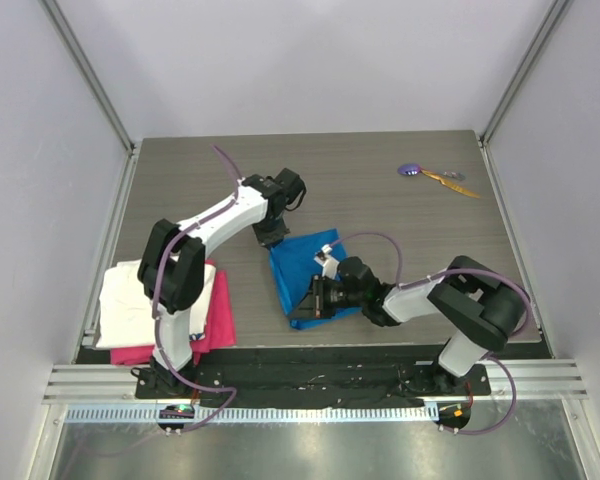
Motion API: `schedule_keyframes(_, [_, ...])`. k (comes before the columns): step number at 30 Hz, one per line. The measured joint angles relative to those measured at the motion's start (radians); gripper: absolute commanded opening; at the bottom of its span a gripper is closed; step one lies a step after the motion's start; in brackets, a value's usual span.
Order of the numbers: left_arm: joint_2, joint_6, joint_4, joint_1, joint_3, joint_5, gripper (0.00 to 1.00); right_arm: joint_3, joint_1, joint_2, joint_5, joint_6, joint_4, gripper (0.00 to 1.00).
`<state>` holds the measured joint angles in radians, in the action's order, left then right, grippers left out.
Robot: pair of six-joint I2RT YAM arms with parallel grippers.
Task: Fold the napkin into a case and place the utensils inside
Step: Fold the lower triangle-folded napkin at the center of the board.
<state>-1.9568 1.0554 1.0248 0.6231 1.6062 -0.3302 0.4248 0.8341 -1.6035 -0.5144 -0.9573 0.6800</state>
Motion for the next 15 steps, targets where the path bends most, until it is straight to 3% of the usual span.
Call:
schedule_keyframes(8, [0.112,-0.078,0.058,-0.104,-0.113,-0.019,0.00,0.150,0.138,-0.134,0.021,-0.073,0.090,0.01])
schedule_keyframes(12, [0.127,-0.077,0.072,-0.093,-0.099,-0.045,0.00,0.141,0.139,-0.166,0.001,-0.132,0.201,0.01])
schedule_keyframes(15, [0.047,-0.062,0.116,-0.049,-0.014,-0.074,0.00,0.085,0.114,-0.187,-0.014,-0.185,0.306,0.01])
